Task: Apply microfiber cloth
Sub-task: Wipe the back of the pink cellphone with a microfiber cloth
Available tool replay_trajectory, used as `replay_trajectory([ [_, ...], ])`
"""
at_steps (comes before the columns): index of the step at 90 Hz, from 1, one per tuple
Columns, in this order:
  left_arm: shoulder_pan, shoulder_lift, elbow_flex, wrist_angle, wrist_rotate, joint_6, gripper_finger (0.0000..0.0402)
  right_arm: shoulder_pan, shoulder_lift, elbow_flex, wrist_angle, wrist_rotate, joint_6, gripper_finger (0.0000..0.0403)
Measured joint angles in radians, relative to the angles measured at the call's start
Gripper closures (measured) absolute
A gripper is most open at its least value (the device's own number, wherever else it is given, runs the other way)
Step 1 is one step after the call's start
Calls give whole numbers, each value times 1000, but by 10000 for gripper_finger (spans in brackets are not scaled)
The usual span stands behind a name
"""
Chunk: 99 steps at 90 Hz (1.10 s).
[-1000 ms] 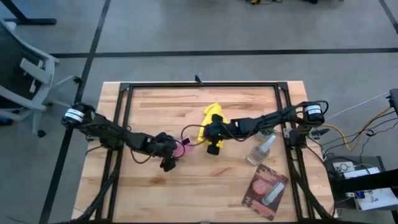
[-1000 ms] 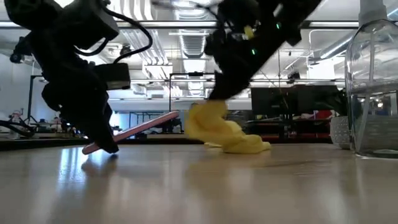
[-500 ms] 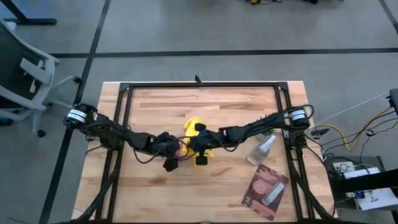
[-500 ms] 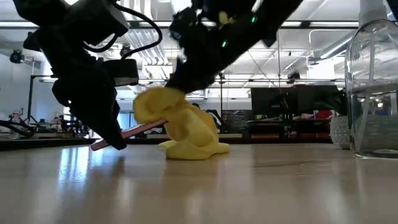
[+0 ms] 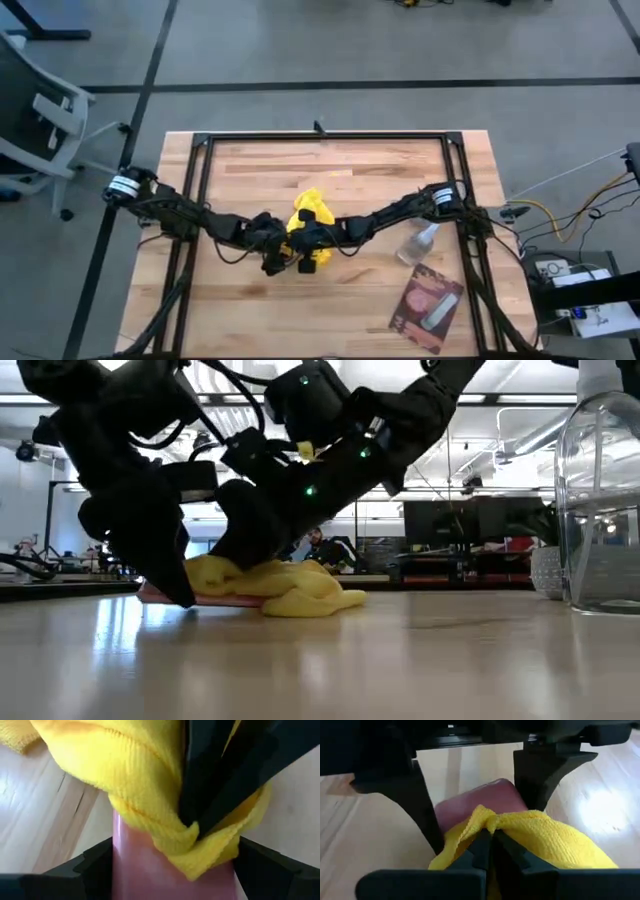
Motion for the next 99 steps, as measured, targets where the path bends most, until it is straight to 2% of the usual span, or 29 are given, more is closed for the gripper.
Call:
replay_trajectory([
  [7, 0, -1, -12, 17, -8, -1, 105, 4, -10, -8, -25, 22, 0, 403],
  [23, -7, -6, -43, 64, -31, -4, 150, 12, -42, -25, -112, 146, -6, 403],
  [41, -11, -11, -56, 77, -30, 10, 175, 15, -44, -27, -114, 157, -1, 403],
  [50, -11, -27, -57, 72, -25, 33, 164, 16, -43, -27, -113, 162, -1, 403],
  [80, -16, -59, -59, 7, -22, 119, 92, 14, -41, -32, -113, 175, 5, 403],
  [99, -27, -60, -59, -7, -44, 105, 80, 13, -41, -48, -102, 176, 19, 403],
])
